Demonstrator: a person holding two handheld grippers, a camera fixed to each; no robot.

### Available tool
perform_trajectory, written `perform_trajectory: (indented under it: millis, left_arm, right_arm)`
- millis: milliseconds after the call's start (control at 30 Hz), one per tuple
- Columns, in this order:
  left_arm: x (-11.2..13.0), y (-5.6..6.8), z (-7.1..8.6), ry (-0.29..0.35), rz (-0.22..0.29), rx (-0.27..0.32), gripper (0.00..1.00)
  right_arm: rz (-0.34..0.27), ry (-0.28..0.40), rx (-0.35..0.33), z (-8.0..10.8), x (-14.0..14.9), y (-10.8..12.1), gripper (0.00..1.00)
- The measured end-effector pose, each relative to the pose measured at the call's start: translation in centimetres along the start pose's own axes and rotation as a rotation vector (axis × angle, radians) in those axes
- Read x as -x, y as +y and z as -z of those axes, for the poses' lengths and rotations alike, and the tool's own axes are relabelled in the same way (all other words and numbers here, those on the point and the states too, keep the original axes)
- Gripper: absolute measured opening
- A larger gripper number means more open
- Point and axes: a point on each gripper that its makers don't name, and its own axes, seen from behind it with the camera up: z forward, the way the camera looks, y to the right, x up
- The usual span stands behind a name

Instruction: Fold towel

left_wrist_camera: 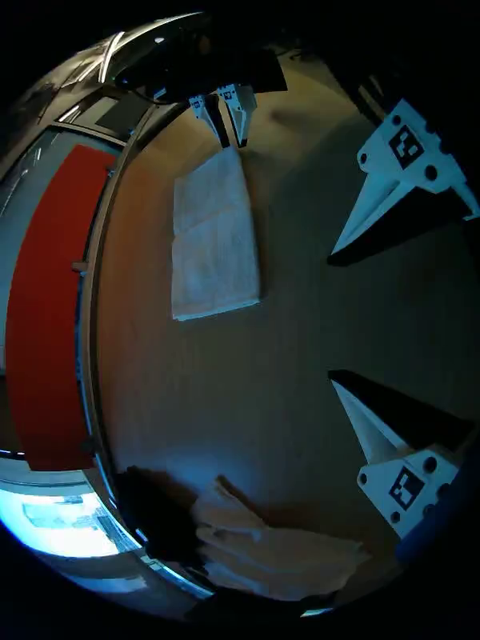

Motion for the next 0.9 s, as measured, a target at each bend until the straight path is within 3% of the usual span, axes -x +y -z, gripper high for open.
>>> perform_trajectory:
  millis: [133,600,900]
  left_arm:
    - [0.1,0.0,0.2,0.003,0.004,-0.003,0.96]
    - [0.3,0.2,0.7,0.010,0.006,-0.007,0.96]
    - [0.2,0.3,0.9,0.018,0.008,-0.008,0.96]
  right_arm:
    - [0.001,-0.005,-0.012,-0.1,0.1,0.0,0.44]
    - [0.013,-0.006,-0.027,-0.3,0.0,0.1,0.06]
    - [0.028,0.027,-0.018,0.0,-0.9,0.2,0.03]
